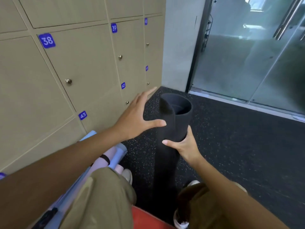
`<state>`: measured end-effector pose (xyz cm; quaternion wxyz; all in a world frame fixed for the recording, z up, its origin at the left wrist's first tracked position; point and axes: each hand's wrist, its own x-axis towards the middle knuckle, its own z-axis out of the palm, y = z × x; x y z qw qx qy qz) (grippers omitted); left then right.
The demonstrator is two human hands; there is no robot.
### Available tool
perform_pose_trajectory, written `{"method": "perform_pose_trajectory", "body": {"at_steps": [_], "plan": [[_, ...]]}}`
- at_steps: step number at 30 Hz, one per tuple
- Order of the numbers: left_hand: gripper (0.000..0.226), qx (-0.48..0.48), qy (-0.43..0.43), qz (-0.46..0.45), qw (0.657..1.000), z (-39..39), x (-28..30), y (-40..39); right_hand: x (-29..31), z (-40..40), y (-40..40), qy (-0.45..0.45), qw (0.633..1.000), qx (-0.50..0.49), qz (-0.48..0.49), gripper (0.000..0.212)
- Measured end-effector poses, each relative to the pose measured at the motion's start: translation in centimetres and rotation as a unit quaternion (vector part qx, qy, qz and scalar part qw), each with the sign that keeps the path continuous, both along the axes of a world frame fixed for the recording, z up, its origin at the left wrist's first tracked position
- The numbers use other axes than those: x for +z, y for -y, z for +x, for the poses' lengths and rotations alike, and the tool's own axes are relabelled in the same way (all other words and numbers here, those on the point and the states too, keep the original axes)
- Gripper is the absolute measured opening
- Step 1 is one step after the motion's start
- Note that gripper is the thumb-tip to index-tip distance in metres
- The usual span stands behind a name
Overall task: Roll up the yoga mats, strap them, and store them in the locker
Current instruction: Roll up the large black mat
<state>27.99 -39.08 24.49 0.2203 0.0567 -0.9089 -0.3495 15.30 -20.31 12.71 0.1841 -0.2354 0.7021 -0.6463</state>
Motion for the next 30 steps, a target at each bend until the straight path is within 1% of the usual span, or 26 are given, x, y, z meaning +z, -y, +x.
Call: {"method": "perform_pose_trajectory", "body": {"at_steps": [2,3,5,7,10,13,16,19,22,24,27,30], "plan": [[0.104,-0.014,-0.003,-0.057,0.998,-1.9,2.0,-1.0,-1.1,0.2,-0.1,-0.005,1.0,0.013,0.007,0.098],[0.103,-0.023,0.011,-0.085,0.996,-2.9,2.8,-1.4,-1.4,0.3,-0.1,-0.007,1.0,0.018,0.008,0.098],[0.102,-0.044,0.065,-0.134,0.988,-5.1,3.7,-2.0,-1.8,0.2,0.0,-0.011,0.999,0.029,0.008,0.099],[0.102,-0.071,0.12,-0.185,0.973,-6.7,3.8,-2.5,-2.0,0.2,0.2,-0.019,0.999,0.046,0.009,0.101],[0.095,-0.091,0.175,-0.227,0.954,-8.2,3.3,-3.0,-2.2,0.0,0.1,-0.026,0.998,0.057,0.014,0.108],[0.091,-0.09,0.2,-0.26,0.94,-8.9,3.0,-3.2,-2.4,-0.3,-0.2,-0.025,0.998,0.058,0.008,0.105],[0.086,-0.079,0.208,-0.276,0.935,-8.9,2.6,-3.5,-2.6,-0.3,-0.2,-0.029,0.998,0.062,0.005,0.102],[0.075,-0.064,0.212,-0.295,0.929,-8.8,2.3,-3.8,-2.8,-0.1,0.2,-0.042,0.997,0.059,0.002,0.112],[0.074,-0.053,0.21,-0.304,0.928,-8.9,1.6,-3.8,-2.9,0.4,0.5,-0.05,0.998,0.046,0.006,0.124],[0.072,-0.043,0.204,-0.306,0.929,-9.0,1.1,-3.8,-3.1,0.7,0.7,-0.058,0.998,0.03,0.012,0.129],[0.071,-0.021,0.204,-0.298,0.932,-9.1,-0.1,-4.0,-3.6,1.1,0.8,-0.066,0.997,0.014,0.031,0.135],[0.072,-0.011,0.235,-0.272,0.933,-8.5,-2.8,-4.2,-4.8,2.1,0.8,-0.066,0.995,0.005,0.073,0.139]]}}
